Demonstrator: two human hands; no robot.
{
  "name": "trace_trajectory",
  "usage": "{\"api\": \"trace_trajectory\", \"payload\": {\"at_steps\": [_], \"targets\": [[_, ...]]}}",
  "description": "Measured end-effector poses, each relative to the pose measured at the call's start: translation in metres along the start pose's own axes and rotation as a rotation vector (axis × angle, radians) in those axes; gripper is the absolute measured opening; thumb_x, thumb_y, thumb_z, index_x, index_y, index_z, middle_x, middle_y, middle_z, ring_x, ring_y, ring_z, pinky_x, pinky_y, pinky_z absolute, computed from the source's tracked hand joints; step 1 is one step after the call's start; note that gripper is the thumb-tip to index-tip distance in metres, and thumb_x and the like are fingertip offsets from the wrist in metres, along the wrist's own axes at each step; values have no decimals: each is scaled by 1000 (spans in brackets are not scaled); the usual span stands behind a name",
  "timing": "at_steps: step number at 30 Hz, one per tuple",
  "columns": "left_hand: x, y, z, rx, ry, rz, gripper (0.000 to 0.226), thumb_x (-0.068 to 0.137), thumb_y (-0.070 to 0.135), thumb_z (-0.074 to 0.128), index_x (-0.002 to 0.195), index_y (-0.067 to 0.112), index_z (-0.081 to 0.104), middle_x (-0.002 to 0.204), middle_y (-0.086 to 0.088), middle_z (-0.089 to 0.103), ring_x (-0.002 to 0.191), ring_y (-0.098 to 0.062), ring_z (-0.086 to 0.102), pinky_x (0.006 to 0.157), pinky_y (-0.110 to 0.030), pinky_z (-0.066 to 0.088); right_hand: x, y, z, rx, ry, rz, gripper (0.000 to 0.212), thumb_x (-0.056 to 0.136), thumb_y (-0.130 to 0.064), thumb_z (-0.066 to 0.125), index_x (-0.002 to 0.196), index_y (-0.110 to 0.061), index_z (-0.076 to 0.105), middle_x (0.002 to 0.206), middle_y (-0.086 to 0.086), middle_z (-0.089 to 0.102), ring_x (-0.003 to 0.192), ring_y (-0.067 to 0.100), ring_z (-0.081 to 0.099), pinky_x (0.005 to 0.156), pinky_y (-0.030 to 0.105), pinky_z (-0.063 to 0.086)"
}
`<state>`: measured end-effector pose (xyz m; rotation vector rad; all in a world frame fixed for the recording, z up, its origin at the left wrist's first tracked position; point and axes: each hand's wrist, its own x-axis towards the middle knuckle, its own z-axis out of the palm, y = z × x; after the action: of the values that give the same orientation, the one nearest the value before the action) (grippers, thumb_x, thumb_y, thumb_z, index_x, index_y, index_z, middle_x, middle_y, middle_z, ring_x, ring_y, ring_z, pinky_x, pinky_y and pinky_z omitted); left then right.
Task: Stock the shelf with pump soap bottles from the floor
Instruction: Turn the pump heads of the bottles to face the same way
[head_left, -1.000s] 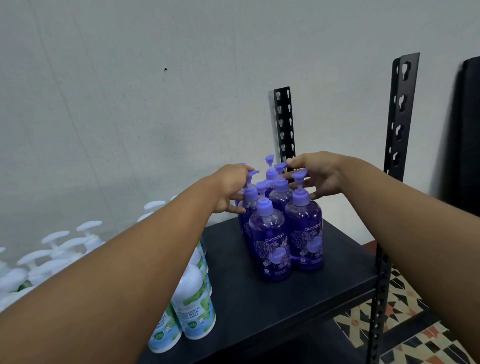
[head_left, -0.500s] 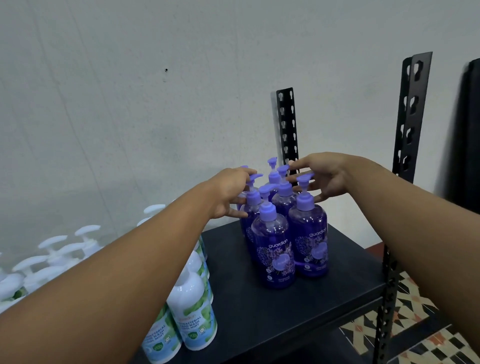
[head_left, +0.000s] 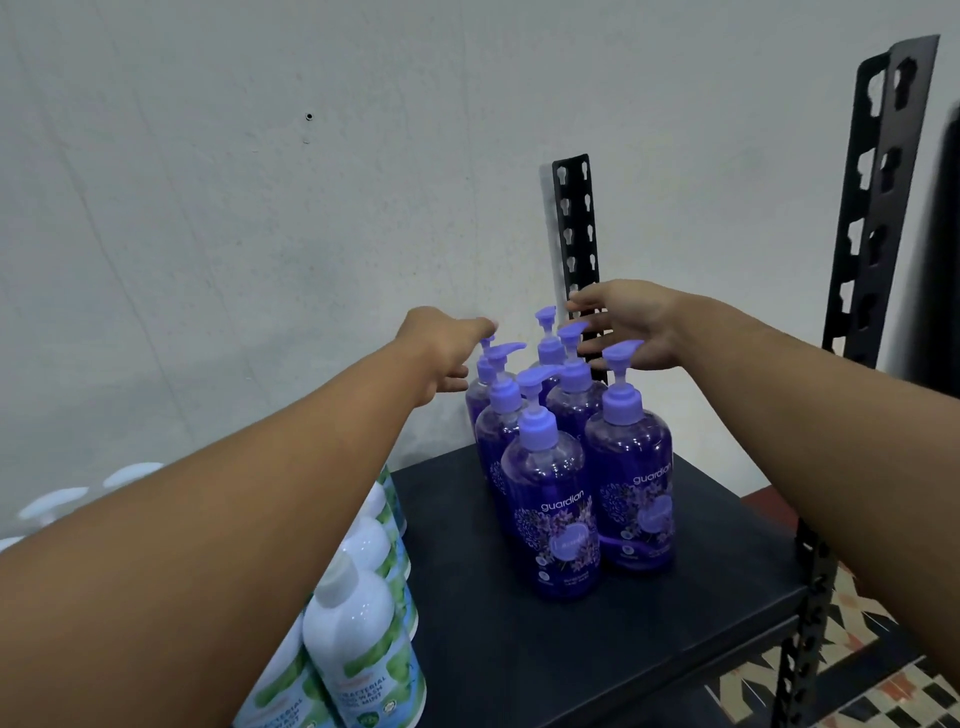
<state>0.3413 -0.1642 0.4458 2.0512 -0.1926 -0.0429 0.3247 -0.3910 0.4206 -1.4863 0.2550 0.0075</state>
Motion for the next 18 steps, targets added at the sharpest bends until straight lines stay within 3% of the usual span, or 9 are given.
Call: {"api": "trace_trajectory", "payload": {"at_steps": [2,6,8,11,15,18], "targets": [[2,1,3,3,-40,0,25,96,25,64,115,8,61,120,-11,63,97,-29,69,75,-36,63,3,0,2,-39,-20,3,24,101,-30,56,119,-16,59,117,11,61,89,30,58,73,39,58],[1,1,1,-22,-152,-17,16,99,16,47,102,17,63,111,-8,67,84,-29,69,79,-41,64,4,-2,4,-106,-43,-18,28,103,-30,53,130,-24,59,112,9,60,86,29,62,77,43,57],[2,0,-1,-16,-185,-9,20,101,14,47,110,21,64,108,-5,66,87,-29,70,83,-44,63,3,-3,5,-144,-51,-27,31,105,-29,49,135,-30,58,113,8,62,83,27,65,71,41,58],[3,-2,-5,-23,-212,0,32,103,11,48,131,24,58,112,-3,65,99,-31,72,77,-41,65,2,-5,6,-172,-73,-19,32,106,-28,47,135,-30,60,118,11,64,82,27,68,67,40,59],[4,-2,-5,-10,-208,17,22,104,14,51,123,21,61,110,-3,67,101,-32,73,77,-41,65,3,-7,6,-184,-60,-19,31,106,-27,46,133,-25,60,115,13,64,80,29,68,65,41,58],[8,-2,-3,36,-175,40,16,103,17,53,116,18,62,105,0,68,96,-33,75,82,-42,64,2,-7,7,-179,-46,-21,27,105,-27,47,128,-20,59,101,11,65,76,29,66,64,40,56]]}}
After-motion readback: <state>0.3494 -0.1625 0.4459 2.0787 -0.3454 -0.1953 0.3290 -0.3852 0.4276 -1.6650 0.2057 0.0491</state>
